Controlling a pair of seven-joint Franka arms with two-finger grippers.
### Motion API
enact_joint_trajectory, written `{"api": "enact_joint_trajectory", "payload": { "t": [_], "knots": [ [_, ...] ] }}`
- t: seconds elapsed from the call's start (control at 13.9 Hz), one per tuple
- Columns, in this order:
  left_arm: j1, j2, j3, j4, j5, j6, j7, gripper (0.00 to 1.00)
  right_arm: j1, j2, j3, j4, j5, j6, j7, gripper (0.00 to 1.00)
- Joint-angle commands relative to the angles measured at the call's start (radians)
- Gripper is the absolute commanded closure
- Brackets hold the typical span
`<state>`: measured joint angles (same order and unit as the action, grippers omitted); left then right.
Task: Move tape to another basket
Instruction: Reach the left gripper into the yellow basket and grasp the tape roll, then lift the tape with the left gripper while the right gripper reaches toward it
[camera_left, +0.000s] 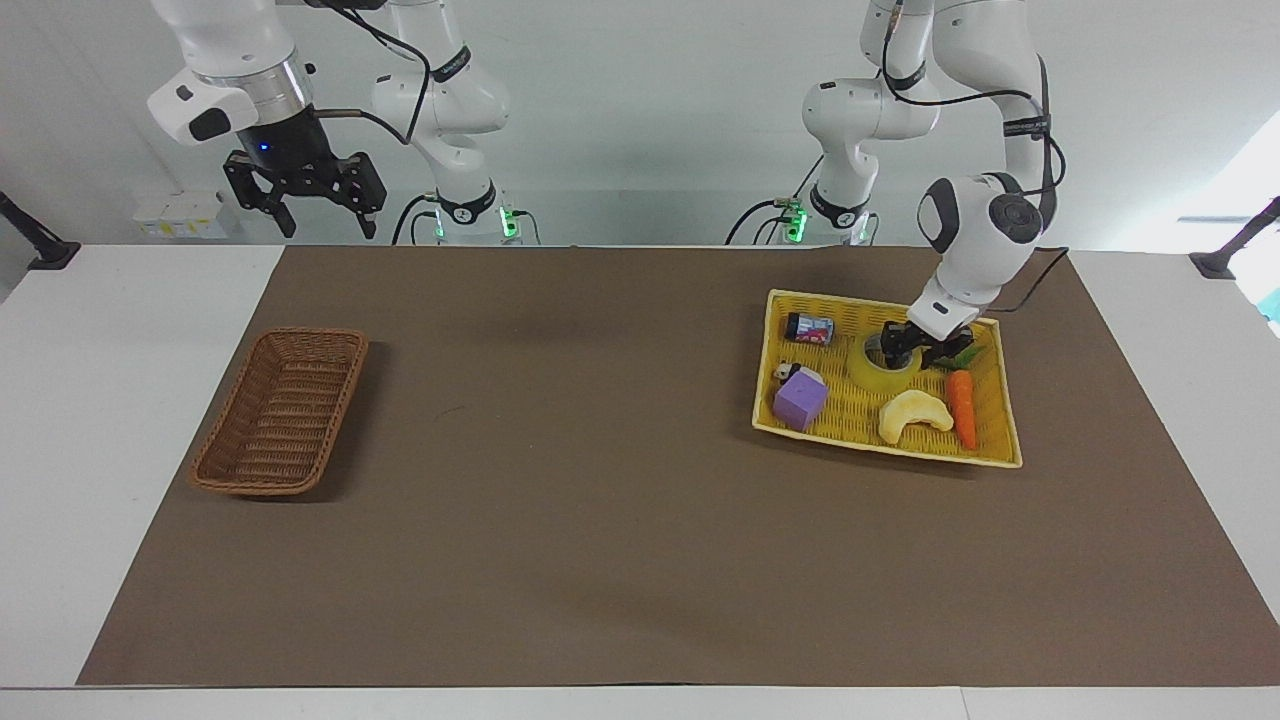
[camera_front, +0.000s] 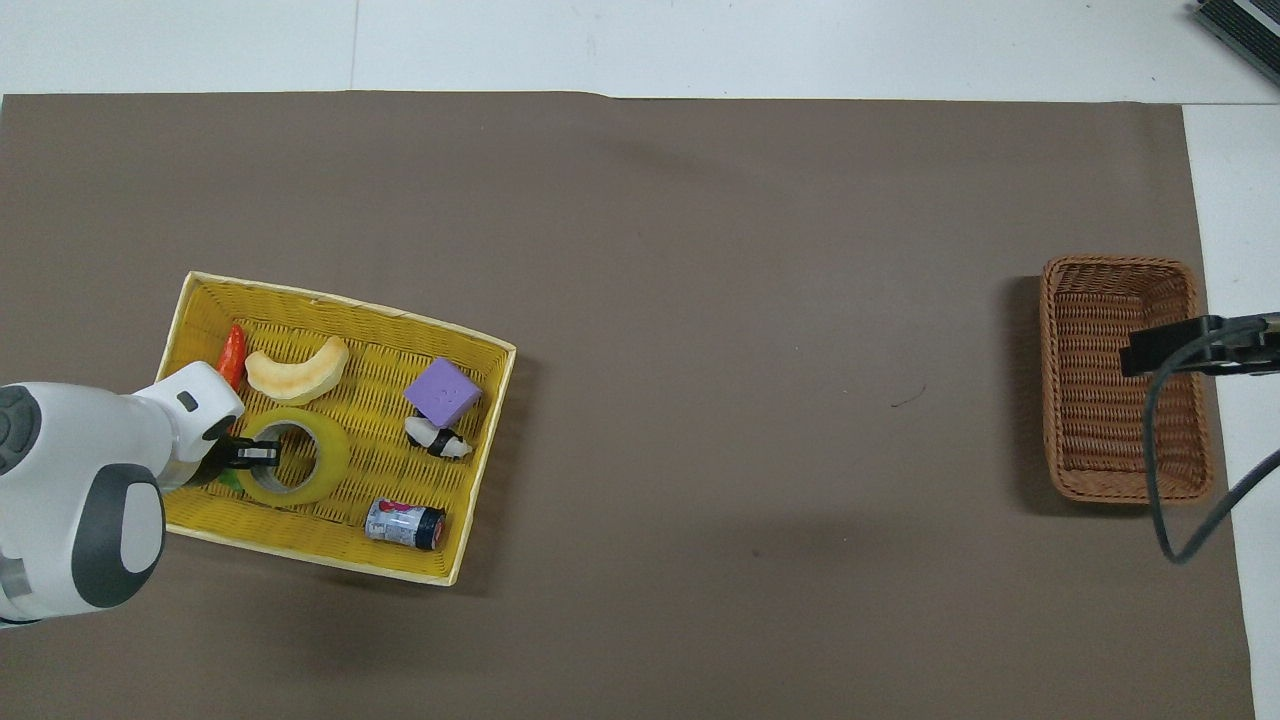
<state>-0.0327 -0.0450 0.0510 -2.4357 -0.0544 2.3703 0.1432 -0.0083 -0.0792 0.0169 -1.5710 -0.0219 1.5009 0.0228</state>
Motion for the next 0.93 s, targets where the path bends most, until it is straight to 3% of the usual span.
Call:
{"api": "enact_joint_trajectory", "payload": {
  "t": [0.0,0.36,0.5,0.86],
  "knots": [
    [0.010,0.019,-0.002,0.134,-0.031,-0.152,0.019,1.00,-0.015,-0.022,0.006,-0.027,0.019,0.007,0.000,0.00],
    [-0.013,0.020,-0.010,0.351,-0.077,-0.386,0.009,1.00,-0.010,-0.022,0.009,-0.026,0.057,0.004,-0.009,0.00],
    [-0.053,0.027,-0.008,0.420,-0.143,-0.448,-0.004,1.00,-0.007,-0.022,0.009,-0.026,0.161,0.001,-0.001,0.00],
    [-0.193,0.036,-0.010,0.492,-0.281,-0.453,-0.028,1.00,0.014,-0.025,0.024,-0.078,0.402,0.045,0.049,0.00]
  ]
}}
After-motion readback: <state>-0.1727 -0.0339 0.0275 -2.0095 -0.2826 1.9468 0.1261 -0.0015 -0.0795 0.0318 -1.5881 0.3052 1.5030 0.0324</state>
